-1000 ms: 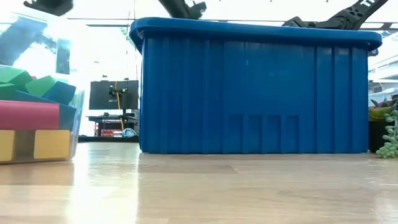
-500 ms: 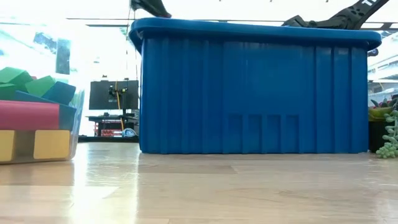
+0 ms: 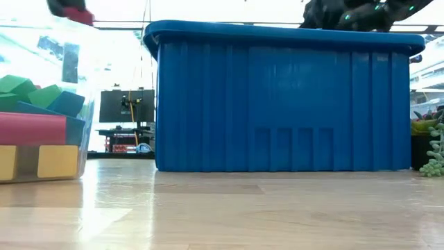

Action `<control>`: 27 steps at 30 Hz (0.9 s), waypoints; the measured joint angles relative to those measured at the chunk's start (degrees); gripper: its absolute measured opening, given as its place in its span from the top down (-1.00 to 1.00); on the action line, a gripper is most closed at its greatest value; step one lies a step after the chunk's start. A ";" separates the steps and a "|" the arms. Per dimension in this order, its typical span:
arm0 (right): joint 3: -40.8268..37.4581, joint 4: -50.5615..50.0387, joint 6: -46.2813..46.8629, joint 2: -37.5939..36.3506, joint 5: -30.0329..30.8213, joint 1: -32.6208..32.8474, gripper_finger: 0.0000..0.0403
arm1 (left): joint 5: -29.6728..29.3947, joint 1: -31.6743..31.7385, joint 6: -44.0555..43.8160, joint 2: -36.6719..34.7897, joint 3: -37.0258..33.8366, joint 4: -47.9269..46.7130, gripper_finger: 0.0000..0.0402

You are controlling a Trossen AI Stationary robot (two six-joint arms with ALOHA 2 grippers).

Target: Sort Items/Unsort Items

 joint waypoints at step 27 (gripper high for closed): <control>3.25 -8.33 3.19 -18.53 7.71 5.28 0.61 | -23.81 -4.99 24.72 -17.31 -12.07 29.03 0.52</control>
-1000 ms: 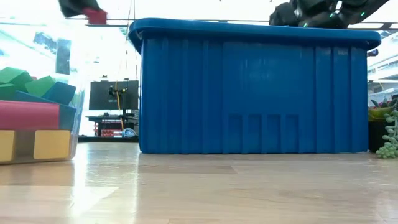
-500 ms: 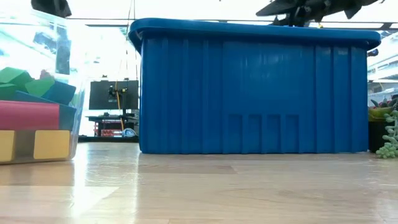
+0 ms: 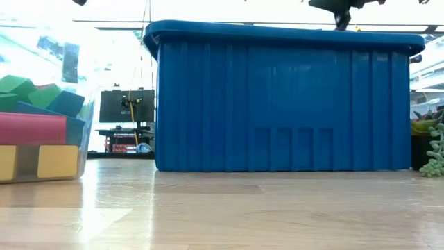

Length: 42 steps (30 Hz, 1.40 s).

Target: Sort Items/Unsort Items

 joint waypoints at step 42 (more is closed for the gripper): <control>-39.91 45.45 3.35 -17.28 3.55 6.78 0.94 | 13.85 4.13 16.20 -42.15 -44.28 33.67 0.82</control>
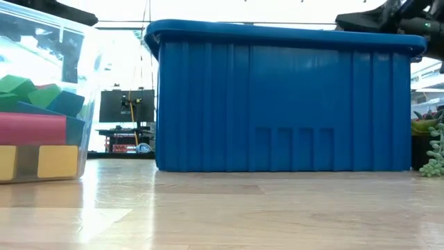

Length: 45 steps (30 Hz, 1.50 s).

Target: Sort Items/Unsort Items

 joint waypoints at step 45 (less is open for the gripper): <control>-3.19 6.87 -1.25 -0.39 -1.88 0.02 0.94 | 16.59 15.79 2.61 0.04 -12.90 14.97 0.82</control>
